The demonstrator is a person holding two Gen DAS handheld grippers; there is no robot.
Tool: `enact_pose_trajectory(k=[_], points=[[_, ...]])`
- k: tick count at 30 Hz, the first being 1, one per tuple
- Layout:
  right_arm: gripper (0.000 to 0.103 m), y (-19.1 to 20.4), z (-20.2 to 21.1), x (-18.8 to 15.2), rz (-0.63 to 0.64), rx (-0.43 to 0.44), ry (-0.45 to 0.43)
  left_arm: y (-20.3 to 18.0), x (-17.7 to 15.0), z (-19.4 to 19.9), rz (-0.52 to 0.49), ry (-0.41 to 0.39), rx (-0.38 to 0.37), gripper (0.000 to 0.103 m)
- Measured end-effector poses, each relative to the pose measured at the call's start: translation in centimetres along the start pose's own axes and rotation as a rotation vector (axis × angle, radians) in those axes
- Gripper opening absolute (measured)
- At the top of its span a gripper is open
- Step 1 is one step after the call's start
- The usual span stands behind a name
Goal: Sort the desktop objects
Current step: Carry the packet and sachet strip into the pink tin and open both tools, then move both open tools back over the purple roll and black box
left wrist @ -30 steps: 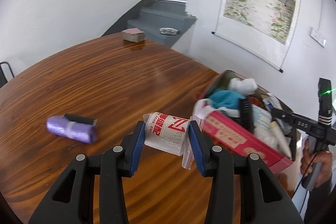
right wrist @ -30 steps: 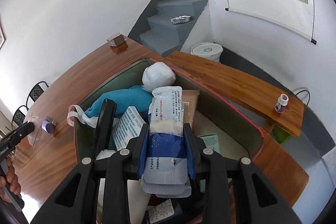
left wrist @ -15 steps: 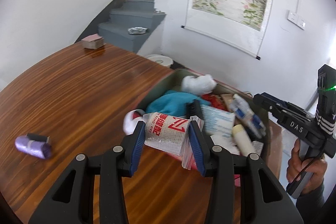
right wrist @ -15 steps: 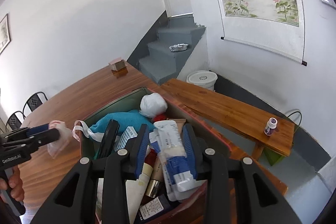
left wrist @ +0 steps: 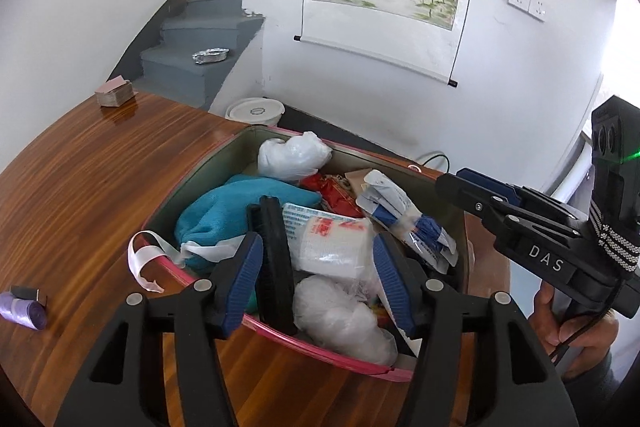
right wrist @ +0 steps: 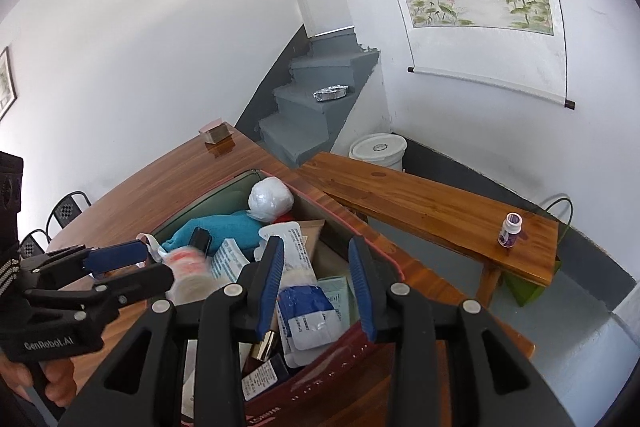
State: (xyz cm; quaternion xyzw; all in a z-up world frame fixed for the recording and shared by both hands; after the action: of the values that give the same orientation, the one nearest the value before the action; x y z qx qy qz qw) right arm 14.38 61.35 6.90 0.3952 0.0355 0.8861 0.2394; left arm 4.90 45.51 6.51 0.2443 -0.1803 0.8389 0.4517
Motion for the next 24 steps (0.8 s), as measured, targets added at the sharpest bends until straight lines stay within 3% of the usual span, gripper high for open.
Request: enact_pose_trajectory(k=[12,19,24], points=[[0.046,1.9,-0.1,-0.5,0.022,0.033,0.003,3.0,-0.7,1.1,0.081,-0.020,0.035,0.061],[0.063,3.7,0.4,-0.7,0.048,0.039,-0.018,6.5,-1.9,1.3,0.164,-0.005,0.145,0.061],[0.068,5.5,0.6,-0.8,0.076,0.062,-0.028,10.0,-3.0,1.8,0.239,-0.005,0.179,0.061]])
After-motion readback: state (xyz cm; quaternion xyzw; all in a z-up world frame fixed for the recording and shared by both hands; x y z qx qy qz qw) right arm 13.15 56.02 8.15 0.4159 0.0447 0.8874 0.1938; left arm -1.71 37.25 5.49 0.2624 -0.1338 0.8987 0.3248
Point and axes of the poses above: each gripper's, at about its wrist camera, not at the fingertips, and z roughly against the way its jaws point, y to its left, x to its top, the point moved 4 cm from there along -z, roughly the way its jaws point, and after that the axes turned 12 degrees about y, right-handed, at the moved point
